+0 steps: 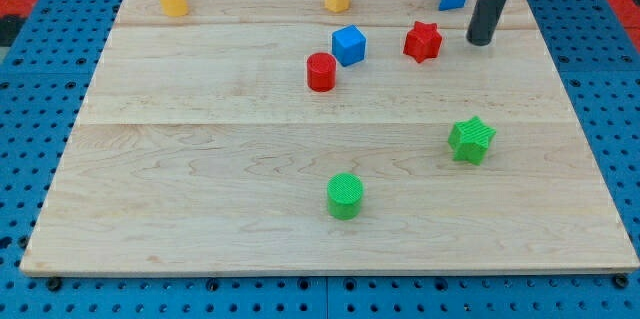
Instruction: Push the red star to the center left side of the board
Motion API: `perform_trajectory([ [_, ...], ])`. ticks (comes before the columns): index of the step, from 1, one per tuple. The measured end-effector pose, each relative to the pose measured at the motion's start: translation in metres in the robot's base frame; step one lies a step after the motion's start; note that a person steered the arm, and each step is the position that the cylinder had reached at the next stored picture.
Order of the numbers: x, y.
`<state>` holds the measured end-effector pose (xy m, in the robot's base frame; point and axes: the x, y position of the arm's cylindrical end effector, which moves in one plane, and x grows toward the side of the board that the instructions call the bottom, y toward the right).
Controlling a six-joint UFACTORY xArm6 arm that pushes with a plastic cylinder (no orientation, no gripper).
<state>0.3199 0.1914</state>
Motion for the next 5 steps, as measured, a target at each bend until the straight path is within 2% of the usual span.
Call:
perform_trajectory([
  [3,-0.023,-0.056],
  [4,-0.024,-0.105],
  [5,-0.022,-0.178],
])
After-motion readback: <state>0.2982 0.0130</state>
